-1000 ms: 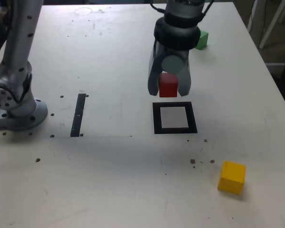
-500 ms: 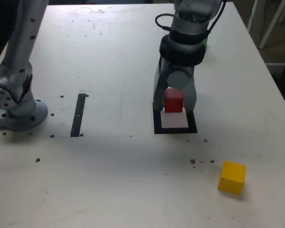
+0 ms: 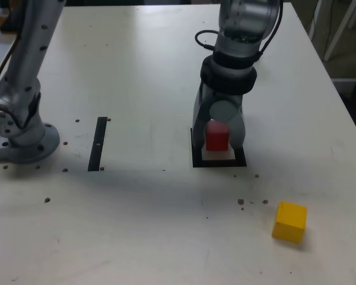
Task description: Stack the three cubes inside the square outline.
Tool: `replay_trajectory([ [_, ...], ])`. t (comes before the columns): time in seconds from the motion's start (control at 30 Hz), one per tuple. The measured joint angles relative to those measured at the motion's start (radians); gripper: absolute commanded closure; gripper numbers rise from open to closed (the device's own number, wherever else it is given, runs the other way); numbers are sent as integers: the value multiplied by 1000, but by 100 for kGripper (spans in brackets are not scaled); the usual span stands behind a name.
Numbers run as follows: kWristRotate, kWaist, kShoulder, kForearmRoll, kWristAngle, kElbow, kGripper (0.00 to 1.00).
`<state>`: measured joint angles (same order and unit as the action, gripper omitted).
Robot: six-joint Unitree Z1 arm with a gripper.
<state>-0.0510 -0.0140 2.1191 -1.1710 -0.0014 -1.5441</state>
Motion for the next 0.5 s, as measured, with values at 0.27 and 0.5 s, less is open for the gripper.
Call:
replay_trajectory([
  [0.27,-11,0,2,11,0,13,0],
  [0.5,-12,0,0,27,0,31,0],
])
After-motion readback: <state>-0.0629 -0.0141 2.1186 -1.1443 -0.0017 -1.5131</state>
